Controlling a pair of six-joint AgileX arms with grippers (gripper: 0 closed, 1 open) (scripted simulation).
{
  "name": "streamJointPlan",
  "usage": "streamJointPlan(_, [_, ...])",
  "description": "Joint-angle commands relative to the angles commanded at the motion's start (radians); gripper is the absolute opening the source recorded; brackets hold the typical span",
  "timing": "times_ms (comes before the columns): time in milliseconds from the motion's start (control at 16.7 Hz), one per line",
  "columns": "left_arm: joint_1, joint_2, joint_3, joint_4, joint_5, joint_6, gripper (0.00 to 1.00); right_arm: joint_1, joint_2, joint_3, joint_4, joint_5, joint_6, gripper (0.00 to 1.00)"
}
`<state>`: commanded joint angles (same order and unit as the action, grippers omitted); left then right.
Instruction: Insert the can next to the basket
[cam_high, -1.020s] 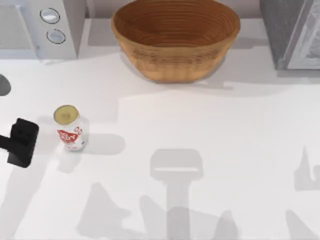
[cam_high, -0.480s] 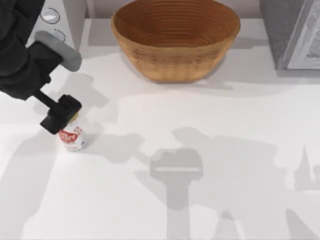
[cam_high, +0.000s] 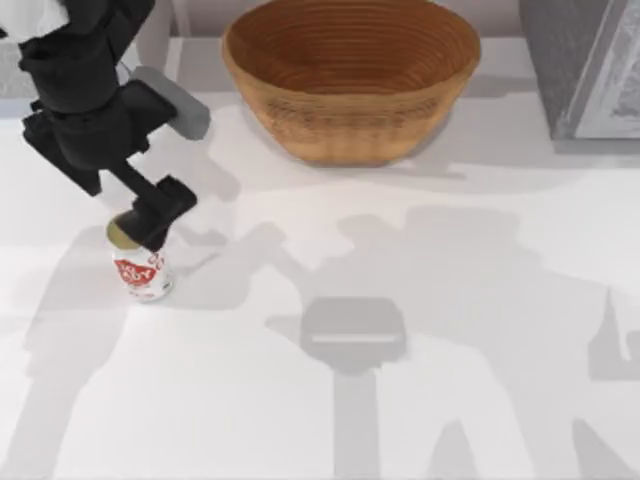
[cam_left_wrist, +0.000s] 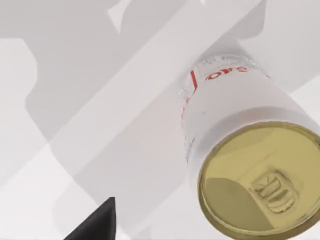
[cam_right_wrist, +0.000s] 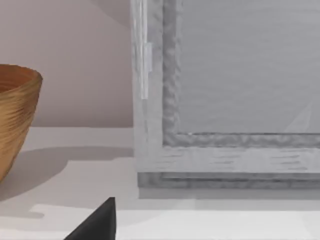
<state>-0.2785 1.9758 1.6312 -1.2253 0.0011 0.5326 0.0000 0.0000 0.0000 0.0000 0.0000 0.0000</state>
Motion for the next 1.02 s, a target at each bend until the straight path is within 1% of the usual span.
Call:
streamJointPlan(360, [0.003,0.001,-0.019,0.019,0.000,0.002,1.00,0.000,0.000,0.000,0.000,0.000,0.000,1.00])
streamJointPlan(720, [0.002,0.045,-0.161,0.210,0.000,0.002,1.00,0.000,0.000,0.000,0.000,0.000,0.000,1.00])
streamJointPlan(960, [0.002,0.050,-0.171,0.221,0.000,0.002,1.00,0.000,0.000,0.000,0.000,0.000,0.000,1.00])
streamJointPlan(1020, [0.002,0.050,-0.171,0.221,0.000,0.002,0.92,0.000,0.000,0.000,0.000,0.000,0.000,1.00])
